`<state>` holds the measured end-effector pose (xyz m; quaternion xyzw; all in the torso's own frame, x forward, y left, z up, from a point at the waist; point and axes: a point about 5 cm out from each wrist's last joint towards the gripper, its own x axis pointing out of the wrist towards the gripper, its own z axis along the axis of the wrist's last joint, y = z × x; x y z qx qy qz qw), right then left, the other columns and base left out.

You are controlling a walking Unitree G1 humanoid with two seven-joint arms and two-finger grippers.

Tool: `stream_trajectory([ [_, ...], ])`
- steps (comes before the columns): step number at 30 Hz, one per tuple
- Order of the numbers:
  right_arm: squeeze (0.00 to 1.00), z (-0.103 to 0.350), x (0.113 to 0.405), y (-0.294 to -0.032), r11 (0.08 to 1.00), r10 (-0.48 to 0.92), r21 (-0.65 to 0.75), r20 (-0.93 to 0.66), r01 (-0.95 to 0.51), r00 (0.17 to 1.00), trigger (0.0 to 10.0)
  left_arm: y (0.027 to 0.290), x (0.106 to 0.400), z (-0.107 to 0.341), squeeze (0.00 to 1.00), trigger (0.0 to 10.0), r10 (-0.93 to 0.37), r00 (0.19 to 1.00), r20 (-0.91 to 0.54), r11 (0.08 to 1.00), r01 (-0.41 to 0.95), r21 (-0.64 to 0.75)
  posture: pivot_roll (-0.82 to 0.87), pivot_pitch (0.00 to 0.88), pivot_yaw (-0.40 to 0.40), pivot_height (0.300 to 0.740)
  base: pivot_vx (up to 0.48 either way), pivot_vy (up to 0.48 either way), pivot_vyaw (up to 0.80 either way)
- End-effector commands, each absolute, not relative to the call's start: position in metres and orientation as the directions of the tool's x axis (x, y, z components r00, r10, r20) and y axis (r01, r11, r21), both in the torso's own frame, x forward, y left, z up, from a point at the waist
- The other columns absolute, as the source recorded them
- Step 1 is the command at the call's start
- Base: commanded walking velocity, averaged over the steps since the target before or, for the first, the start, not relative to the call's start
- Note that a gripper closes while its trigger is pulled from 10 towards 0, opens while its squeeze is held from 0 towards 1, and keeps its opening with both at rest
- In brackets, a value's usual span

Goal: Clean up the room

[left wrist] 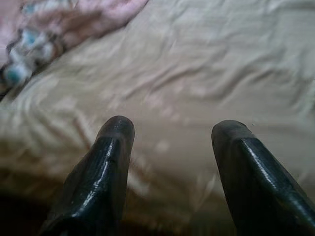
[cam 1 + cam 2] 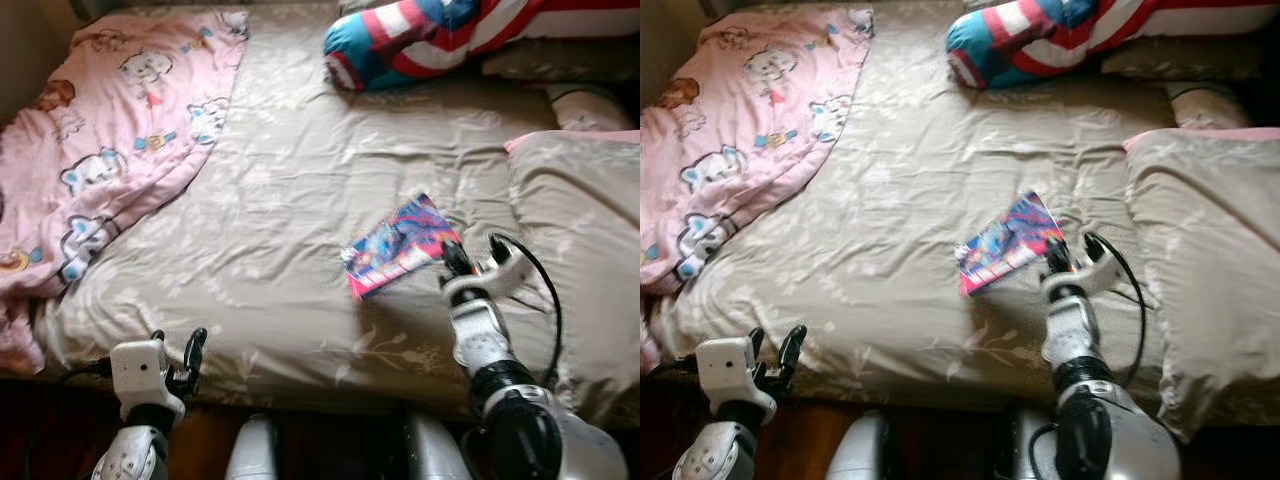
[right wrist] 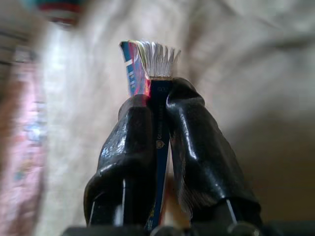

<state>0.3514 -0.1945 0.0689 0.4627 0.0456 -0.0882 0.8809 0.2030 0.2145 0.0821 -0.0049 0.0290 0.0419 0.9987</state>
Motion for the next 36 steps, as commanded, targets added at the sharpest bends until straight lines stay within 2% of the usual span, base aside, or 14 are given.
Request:
stream_trajectory([
  [1,0.00,0.050,0.340,-0.195,0.520,-0.141,0.808,-0.239,0.277,0.961,10.0,0.214,0.195,0.084,0.00,10.0,0.073,0.994,-0.081,0.997,-0.073,-0.002,0.23,0.383,0.082,0.640,0.000,0.000,0.00],
  [3,0.00,0.030,0.323,-0.201,0.498,-0.171,0.786,-0.327,0.368,0.929,10.0,0.213,0.186,0.086,0.00,10.0,0.068,0.993,-0.097,0.998,-0.068,0.004,0.25,0.420,0.088,0.640,0.000,0.000,0.00],
  [7,0.00,0.016,0.311,-0.204,0.493,-0.190,0.759,-0.384,0.426,0.904,10.0,0.214,0.179,0.087,0.00,10.0,0.077,0.991,-0.109,0.997,-0.077,0.006,0.24,0.433,0.088,0.640,0.000,0.000,0.00],
  [10,0.00,0.006,0.301,-0.210,0.454,-0.234,0.742,-0.436,0.494,0.869,10.0,0.213,0.174,0.087,0.00,10.0,0.074,0.989,-0.131,0.997,-0.074,0.006,0.24,0.460,0.088,0.640,0.000,0.000,0.00],
  [18,0.00,0.002,0.297,-0.213,0.428,-0.252,0.737,-0.458,0.523,0.852,10.0,0.211,0.167,0.088,0.00,10.0,0.078,0.985,-0.155,0.997,-0.079,0.005,0.24,0.482,0.080,0.640,0.000,0.000,0.00],
  [22,0.00,0.006,0.297,-0.222,0.313,-0.328,0.783,-0.443,0.538,0.834,10.0,0.210,0.160,0.089,0.00,10.0,0.084,0.981,-0.178,0.996,-0.084,0.007,0.25,0.482,0.082,0.640,0.000,0.000,0.00],
  [23,0.00,0.006,0.297,-0.222,0.313,-0.328,0.783,-0.443,0.538,0.834,10.0,0.210,0.160,0.089,0.00,10.0,0.084,0.981,-0.178,0.996,-0.084,0.007,0.25,0.482,0.082,0.640,0.000,0.000,0.00],
  [28,0.00,0.014,0.301,-0.232,0.144,-0.415,0.856,-0.403,0.496,0.816,10.0,0.213,0.159,0.092,0.00,10.0,0.087,0.980,-0.181,0.996,-0.086,0.014,0.25,0.481,0.088,0.640,0.000,0.000,0.00],
  [32,0.00,0.015,0.302,-0.230,0.123,-0.412,0.866,-0.400,0.484,0.819,10.0,0.214,0.159,0.093,0.00,10.0,0.088,0.979,-0.182,0.996,-0.087,0.017,0.26,0.480,0.090,0.640,0.000,0.000,0.00],
  [33,0.00,0.016,0.304,-0.228,0.083,-0.419,0.885,-0.386,0.458,0.822,10.0,0.213,0.159,0.094,0.00,10.0,0.087,0.979,-0.182,0.996,-0.085,0.020,0.26,0.480,0.091,0.640,0.000,0.000,0.00],
  [36,0.00,0.016,0.304,-0.228,0.077,-0.420,0.887,-0.385,0.455,0.822,10.0,0.213,0.159,0.094,0.00,10.0,0.085,0.980,-0.182,0.996,-0.082,0.023,0.26,0.480,0.091,0.640,0.000,0.000,0.00],
])
